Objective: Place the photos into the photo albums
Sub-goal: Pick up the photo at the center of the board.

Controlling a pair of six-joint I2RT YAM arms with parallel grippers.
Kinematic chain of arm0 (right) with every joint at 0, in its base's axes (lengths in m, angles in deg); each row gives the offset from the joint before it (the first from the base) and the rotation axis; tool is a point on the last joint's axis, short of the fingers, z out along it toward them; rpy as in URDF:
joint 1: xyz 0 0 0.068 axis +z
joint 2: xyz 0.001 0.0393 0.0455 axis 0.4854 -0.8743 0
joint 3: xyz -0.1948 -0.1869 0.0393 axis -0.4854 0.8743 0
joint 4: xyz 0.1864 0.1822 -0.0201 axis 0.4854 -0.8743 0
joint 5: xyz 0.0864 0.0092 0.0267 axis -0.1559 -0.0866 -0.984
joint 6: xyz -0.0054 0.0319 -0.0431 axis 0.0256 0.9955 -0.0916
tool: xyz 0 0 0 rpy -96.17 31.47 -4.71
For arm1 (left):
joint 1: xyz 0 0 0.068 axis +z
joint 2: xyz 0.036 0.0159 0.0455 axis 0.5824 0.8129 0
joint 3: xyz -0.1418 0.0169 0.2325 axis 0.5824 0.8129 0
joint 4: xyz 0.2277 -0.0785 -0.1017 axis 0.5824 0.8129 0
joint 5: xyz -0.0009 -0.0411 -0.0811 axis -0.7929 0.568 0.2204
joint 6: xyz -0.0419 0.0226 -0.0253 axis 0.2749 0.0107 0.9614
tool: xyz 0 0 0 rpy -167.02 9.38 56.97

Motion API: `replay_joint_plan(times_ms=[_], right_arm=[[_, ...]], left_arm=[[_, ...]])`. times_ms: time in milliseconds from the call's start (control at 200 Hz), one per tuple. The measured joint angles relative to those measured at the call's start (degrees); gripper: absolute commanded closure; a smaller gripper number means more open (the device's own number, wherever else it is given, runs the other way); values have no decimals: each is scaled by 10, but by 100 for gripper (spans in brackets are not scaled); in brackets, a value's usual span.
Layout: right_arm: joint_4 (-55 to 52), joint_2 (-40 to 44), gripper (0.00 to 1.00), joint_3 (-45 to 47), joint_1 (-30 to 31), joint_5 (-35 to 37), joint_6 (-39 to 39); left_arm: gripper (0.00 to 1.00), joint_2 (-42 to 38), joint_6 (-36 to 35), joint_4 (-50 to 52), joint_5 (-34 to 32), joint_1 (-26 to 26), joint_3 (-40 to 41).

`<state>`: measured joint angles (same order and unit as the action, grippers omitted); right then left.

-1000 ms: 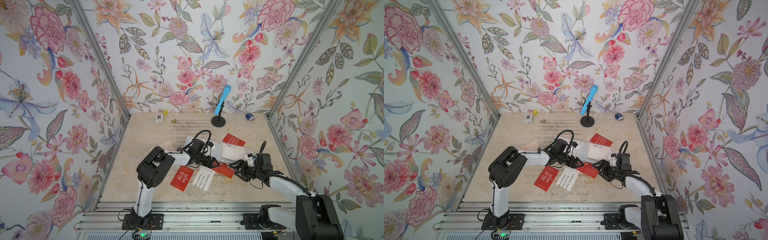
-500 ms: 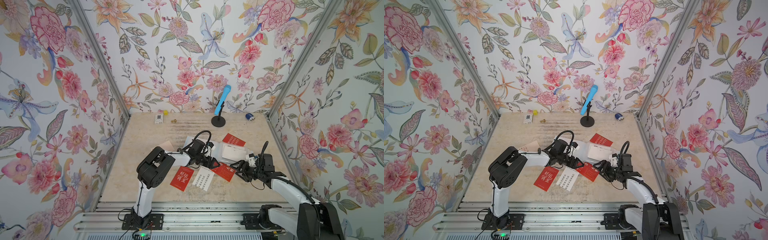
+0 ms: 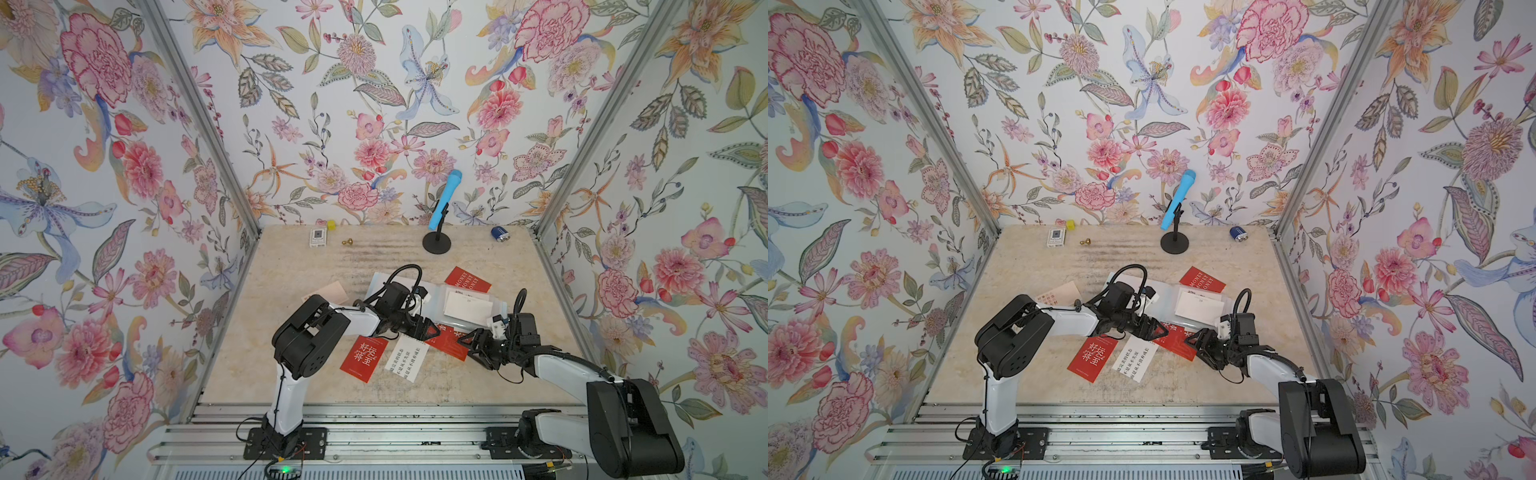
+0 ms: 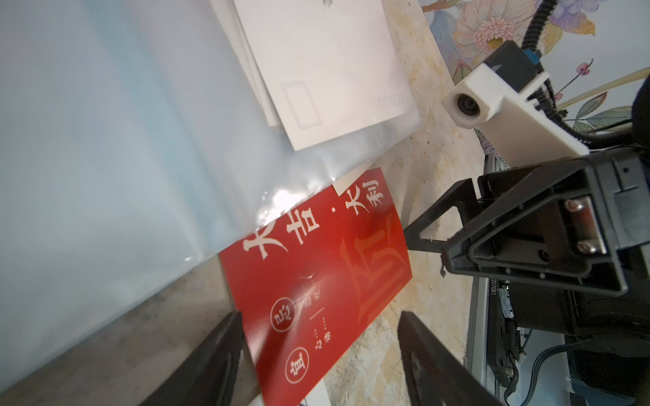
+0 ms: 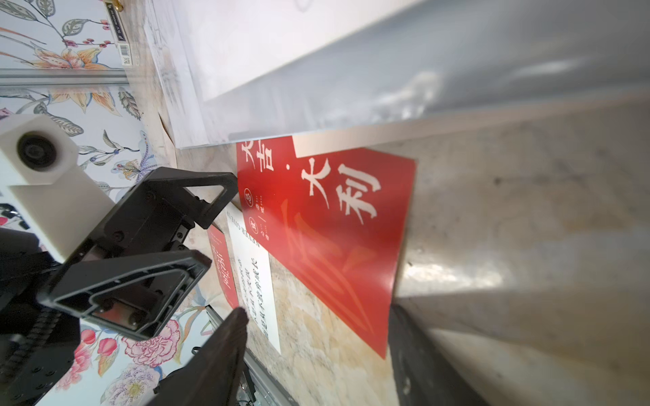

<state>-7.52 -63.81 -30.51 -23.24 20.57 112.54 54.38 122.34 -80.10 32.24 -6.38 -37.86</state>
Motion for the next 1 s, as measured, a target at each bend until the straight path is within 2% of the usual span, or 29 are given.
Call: replay_joint_plan(times_ms=[300, 811, 1001], right_arm=[[12, -2, 44, 2, 0, 6, 7], [-54, 50, 53, -26, 2, 15, 6], [-24, 49, 56, -21, 7, 10, 23]], left_arm=[[27, -5, 7, -13, -4, 0, 11], [31, -3, 7, -18, -3, 0, 12], [31, -4, 11, -50, -1, 0, 32]])
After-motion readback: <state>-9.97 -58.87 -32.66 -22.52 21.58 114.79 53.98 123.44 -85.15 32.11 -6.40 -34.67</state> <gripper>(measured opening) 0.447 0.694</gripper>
